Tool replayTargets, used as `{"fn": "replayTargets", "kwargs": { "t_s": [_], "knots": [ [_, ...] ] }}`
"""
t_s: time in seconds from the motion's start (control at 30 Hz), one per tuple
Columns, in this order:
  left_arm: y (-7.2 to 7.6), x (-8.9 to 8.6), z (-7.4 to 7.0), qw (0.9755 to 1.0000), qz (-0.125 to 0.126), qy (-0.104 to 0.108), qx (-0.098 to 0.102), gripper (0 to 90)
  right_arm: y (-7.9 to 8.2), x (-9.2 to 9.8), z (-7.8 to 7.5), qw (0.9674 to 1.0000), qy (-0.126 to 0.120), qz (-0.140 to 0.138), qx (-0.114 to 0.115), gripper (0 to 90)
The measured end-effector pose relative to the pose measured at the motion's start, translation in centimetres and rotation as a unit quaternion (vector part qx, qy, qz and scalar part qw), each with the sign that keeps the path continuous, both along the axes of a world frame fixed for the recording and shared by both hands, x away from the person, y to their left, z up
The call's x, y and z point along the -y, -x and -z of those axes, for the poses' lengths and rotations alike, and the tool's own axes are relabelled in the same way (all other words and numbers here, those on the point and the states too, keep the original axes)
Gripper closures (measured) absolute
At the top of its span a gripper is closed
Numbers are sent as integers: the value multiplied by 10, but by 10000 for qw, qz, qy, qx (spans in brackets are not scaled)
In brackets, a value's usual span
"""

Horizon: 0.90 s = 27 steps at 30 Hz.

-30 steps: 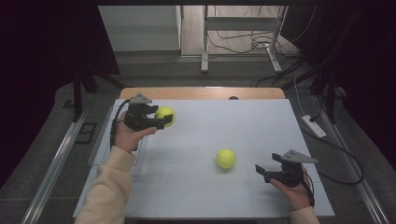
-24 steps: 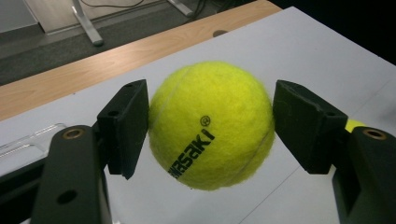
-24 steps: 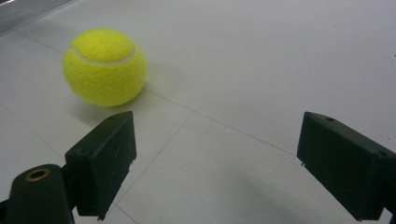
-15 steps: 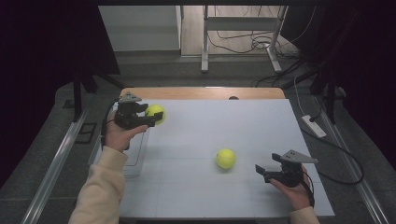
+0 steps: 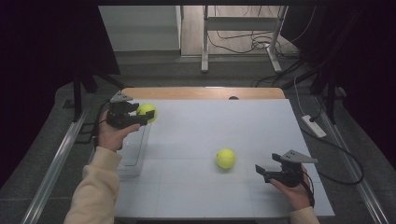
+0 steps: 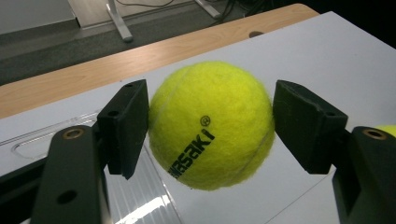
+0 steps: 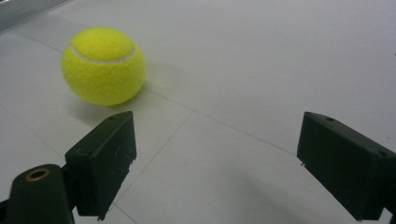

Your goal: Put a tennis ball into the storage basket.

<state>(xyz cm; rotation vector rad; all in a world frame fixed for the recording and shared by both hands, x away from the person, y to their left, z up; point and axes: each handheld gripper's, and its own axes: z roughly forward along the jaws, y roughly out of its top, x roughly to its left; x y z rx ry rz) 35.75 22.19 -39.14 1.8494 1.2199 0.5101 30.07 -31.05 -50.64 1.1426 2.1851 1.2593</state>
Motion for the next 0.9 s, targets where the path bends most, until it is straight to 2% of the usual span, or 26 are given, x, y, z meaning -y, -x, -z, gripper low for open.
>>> {"fn": "replayTargets", "kwargs": {
  "t_s": [0.57, 0.9],
  "knots": [
    [-1, -23, 6, 9994, -346, -51, -37, 301, 0, -1, 0, 10000, 16, 4, -12, 119],
    [-3, -35, 8, 9985, -554, -1, -1, 300, 0, 0, 1, 10000, 27, 5, -10, 119]
  ]
}}
